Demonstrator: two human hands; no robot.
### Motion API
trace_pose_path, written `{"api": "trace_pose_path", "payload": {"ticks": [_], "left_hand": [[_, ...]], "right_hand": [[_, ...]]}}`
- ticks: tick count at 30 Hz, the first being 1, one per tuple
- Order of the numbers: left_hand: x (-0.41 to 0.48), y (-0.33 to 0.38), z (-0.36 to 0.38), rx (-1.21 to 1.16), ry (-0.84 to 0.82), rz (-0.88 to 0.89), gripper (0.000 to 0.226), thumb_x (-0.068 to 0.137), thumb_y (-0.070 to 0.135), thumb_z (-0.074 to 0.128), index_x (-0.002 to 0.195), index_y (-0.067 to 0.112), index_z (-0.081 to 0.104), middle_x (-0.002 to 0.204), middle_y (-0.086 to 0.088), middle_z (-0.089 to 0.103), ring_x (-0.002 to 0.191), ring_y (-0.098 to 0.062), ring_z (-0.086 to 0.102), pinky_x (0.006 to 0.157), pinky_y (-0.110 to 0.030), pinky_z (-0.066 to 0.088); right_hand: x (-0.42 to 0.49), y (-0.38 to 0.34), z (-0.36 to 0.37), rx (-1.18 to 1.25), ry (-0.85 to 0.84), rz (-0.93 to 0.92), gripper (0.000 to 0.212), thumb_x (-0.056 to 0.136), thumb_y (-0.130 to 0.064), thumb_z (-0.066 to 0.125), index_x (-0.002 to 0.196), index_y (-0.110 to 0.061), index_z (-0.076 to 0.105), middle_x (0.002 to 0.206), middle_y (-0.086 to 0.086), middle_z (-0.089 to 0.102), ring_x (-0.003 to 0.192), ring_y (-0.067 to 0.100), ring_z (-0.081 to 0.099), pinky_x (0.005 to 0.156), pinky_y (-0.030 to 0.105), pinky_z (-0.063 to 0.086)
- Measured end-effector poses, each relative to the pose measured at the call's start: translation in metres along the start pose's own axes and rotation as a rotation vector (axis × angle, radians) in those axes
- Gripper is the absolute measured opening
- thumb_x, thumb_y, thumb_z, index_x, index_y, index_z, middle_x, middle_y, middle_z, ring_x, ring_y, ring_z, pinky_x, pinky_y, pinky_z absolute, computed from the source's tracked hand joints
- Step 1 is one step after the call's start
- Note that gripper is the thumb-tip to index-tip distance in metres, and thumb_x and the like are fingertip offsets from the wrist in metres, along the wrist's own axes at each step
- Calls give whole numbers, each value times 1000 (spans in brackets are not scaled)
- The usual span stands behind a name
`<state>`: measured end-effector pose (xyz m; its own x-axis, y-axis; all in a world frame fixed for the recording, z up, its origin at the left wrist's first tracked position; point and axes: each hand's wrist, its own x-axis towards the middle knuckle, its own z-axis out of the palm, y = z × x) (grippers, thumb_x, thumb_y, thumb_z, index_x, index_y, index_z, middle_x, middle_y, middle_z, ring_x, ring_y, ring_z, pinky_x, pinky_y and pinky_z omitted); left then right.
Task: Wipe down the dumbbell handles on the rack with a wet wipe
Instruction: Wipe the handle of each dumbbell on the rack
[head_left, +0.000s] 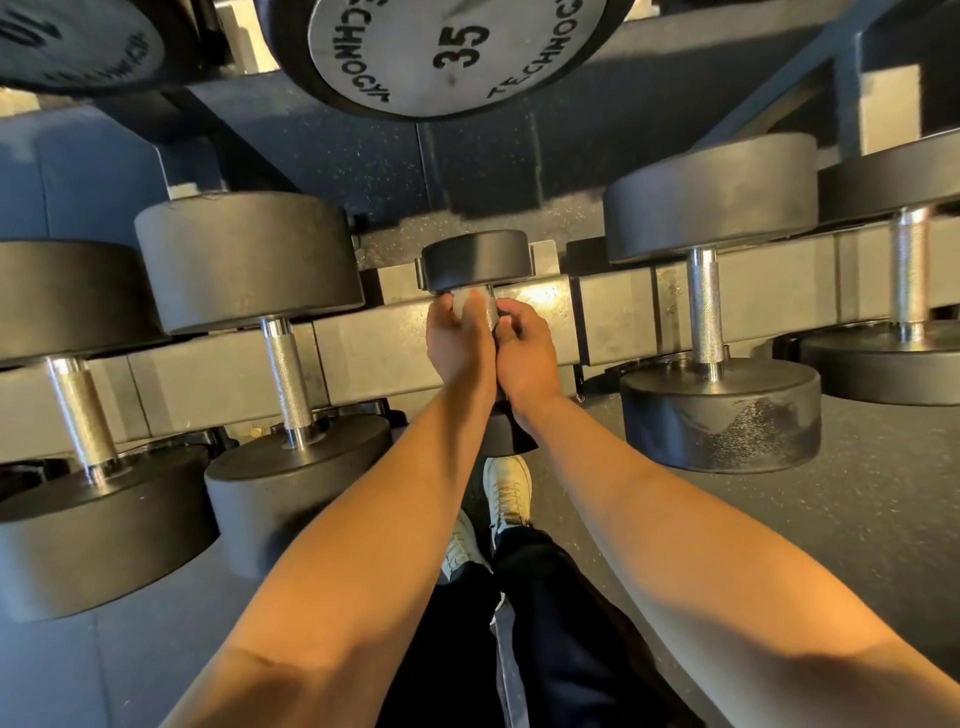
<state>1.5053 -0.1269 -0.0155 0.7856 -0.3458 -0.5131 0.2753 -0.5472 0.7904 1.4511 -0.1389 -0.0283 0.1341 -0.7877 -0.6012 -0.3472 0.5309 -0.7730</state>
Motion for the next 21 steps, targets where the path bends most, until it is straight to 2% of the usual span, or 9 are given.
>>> {"api": "trace_pose_path", "payload": {"ticks": [3,5,7,8,11,14,16,18,21], "left_hand": [[6,-2,-4,86,-34,27,17,93,32,50,86,22,61,94,-9,68,92,-27,65,92,-50,53],[7,-2,-8,147,-14,6,20,100,20,47,101,12,65,103,-9,69,100,-24,63,95,-33,52],[4,-4,-11,199,-39,-5,21,105,11,42,111,4,61,100,-7,64,100,-20,59,80,-9,45],[1,-6,-13,237,-70,-10,22,106,11,41,113,4,61,99,-6,63,98,-20,59,75,-9,44],[-3,-17,-18,416,-175,-35,20,104,17,45,106,9,63,104,-10,69,93,-24,64,77,-29,50],[-3,-30,-26,524,-282,-45,22,102,16,45,103,8,65,104,-14,71,94,-29,65,72,-28,47],[-6,-39,-34,591,-355,-48,22,99,11,45,103,5,66,104,-16,71,98,-33,65,71,-29,45],[-12,-42,-40,561,-335,-28,21,99,10,45,105,7,66,104,-14,70,101,-33,65,78,-31,48],[-18,-32,-45,369,-233,78,21,103,10,47,111,3,64,105,-15,66,95,-25,61,82,-30,45]], "right_hand": [[-1,1,3,-3,6,-31,31,100,-19,41,119,-30,63,121,6,59,106,18,61,100,44,52],[0,1,4,-6,13,-39,33,97,-17,43,118,-31,64,119,5,60,105,17,62,99,44,53],[-1,2,5,-4,11,-36,34,96,-14,45,118,-30,65,119,4,60,105,14,61,100,41,52],[-2,2,5,0,11,-40,35,95,-13,46,119,-29,66,119,4,60,106,13,61,100,41,52],[-7,-1,2,-15,6,-46,37,98,-8,47,125,-26,64,122,4,58,108,11,58,102,35,50],[-10,-1,-1,-40,5,-36,39,98,-5,45,128,-24,62,125,5,57,109,12,57,101,30,49],[-13,-1,-2,-59,2,-36,39,98,-5,46,127,-24,62,123,5,58,110,15,58,102,35,51],[-18,0,-3,-68,13,-35,36,97,-6,49,125,-24,61,121,6,58,106,15,59,99,38,53],[-27,-4,-11,-29,84,-76,29,95,-9,59,120,-23,56,118,8,52,97,14,56,89,30,53]]}}
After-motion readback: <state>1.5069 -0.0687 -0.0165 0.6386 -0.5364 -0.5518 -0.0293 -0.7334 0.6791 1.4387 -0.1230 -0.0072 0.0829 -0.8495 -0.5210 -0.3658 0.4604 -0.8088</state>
